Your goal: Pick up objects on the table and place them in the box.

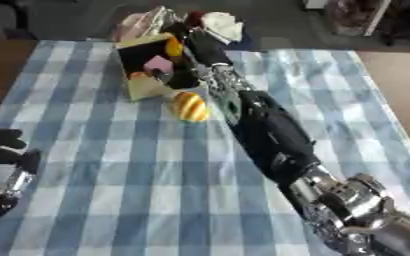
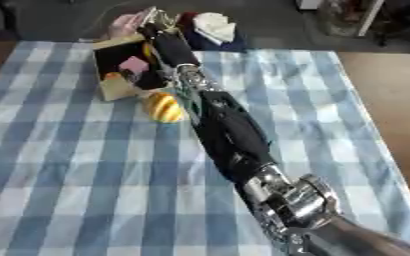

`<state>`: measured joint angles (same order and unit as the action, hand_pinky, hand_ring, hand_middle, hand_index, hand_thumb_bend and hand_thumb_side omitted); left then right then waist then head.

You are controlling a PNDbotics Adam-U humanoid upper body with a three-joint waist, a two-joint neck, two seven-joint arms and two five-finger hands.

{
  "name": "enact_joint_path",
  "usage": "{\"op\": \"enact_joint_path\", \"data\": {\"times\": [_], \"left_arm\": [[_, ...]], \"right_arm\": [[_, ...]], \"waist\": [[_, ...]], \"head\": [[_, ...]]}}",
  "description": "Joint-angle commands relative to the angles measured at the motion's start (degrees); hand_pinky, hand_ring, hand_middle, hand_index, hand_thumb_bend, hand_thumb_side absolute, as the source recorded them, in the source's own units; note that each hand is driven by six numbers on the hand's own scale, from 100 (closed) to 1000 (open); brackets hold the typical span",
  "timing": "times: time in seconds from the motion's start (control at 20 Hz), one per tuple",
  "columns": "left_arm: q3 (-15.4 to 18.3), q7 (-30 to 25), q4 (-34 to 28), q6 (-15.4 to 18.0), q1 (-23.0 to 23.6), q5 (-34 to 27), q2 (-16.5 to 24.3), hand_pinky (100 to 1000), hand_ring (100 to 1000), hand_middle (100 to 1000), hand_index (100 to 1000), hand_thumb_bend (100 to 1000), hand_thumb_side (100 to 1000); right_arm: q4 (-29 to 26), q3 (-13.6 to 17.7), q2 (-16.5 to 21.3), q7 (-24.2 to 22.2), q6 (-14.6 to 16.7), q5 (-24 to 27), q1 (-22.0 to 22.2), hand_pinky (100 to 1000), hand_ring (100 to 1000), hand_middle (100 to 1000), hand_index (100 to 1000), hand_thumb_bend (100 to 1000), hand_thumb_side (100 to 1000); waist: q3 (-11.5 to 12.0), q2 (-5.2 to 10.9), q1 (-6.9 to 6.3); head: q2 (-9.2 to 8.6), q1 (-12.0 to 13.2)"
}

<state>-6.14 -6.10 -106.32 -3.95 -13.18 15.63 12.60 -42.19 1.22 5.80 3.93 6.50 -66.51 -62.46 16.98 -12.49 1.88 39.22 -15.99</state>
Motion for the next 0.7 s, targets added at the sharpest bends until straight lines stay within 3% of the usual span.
{"op": "enact_joint_path", "data": {"times": [0.05,0.25,0.45,0.7], "left_arm": [[0.4,0.2,-0.8,0.0,-0.6,-0.2,0.5,679,566,596,753,375,483],[1.2,0.9,-0.9,-0.1,-0.5,-0.1,0.6,679,566,595,753,373,482],[2.1,1.9,-1.0,-0.4,-0.2,0.0,0.8,679,565,595,752,370,482],[2.8,2.6,-1.1,-0.5,-0.1,0.2,0.8,679,565,595,752,369,482]], "right_arm": [[-3.3,-1.3,1.1,-1.1,2.3,2.3,-1.5,787,888,948,969,347,476],[-7.3,-4.6,2.8,-5.7,6.6,7.6,-1.9,785,873,907,971,310,455],[-11.5,-8.3,4.7,-13.4,10.3,13.2,-1.3,792,878,908,976,281,443],[-15.4,-11.3,6.7,-20.2,11.9,17.9,0.4,794,881,914,980,271,445]], "waist": [[-0.4,0.79,-0.58],[-1.6,0.68,-0.58],[-3.0,0.62,-0.58],[-4.4,0.55,-0.67]], "head": [[-0.7,0.3],[-0.68,1.1],[-0.42,1.9],[-0.22,2.5]]}}
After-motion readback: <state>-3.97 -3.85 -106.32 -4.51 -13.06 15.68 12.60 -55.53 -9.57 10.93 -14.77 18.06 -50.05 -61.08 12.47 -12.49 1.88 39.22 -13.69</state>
